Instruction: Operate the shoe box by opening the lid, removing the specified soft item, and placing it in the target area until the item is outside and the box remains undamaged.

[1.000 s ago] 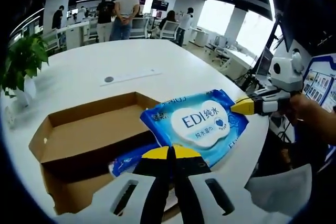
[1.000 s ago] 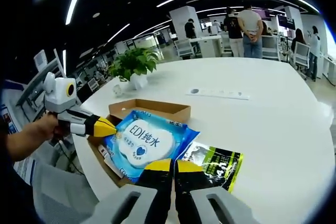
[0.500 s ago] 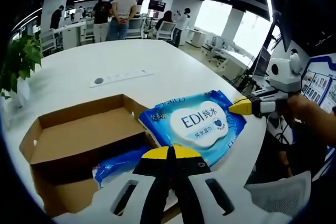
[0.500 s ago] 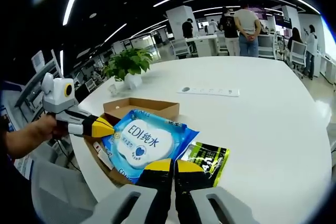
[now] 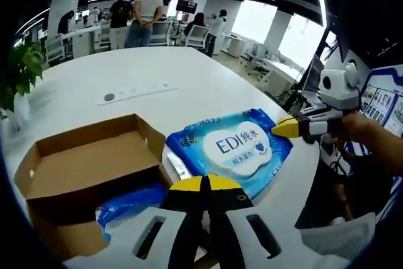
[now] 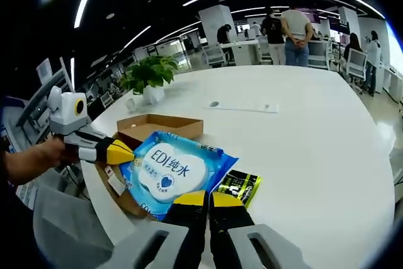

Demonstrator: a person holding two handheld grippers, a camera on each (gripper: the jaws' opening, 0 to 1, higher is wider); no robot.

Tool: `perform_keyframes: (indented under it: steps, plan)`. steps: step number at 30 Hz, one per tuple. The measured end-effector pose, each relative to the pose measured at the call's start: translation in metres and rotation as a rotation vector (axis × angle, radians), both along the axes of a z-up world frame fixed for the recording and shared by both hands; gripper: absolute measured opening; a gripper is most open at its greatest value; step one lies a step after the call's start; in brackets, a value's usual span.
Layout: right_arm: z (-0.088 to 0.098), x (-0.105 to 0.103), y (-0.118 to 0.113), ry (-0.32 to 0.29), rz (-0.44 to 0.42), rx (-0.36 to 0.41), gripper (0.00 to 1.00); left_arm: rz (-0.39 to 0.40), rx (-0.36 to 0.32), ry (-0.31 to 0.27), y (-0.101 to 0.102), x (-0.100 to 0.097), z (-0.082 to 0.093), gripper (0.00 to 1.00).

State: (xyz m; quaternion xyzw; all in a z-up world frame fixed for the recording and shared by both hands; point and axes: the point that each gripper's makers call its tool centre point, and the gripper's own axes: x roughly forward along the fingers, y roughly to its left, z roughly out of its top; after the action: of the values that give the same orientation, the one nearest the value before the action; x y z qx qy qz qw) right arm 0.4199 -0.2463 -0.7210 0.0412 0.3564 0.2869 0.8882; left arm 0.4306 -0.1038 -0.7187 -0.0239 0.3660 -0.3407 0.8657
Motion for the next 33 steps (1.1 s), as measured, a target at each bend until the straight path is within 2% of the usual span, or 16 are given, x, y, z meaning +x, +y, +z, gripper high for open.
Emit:
perform_keyframes:
  steps: [14, 25, 33]
  plan:
    - [-0.023, 0.013, -0.012, 0.017, 0.001, -0.010, 0.00, -0.009, 0.025, 0.032, -0.014, 0.012, -0.027, 0.00]
    - [-0.047, 0.025, -0.013, 0.034, 0.039, -0.016, 0.00, -0.063, 0.122, 0.034, -0.015, 0.015, -0.052, 0.00]
    - [-0.062, 0.032, -0.016, 0.048, 0.039, -0.026, 0.00, -0.088, 0.160, 0.033, -0.020, 0.020, -0.060, 0.00]
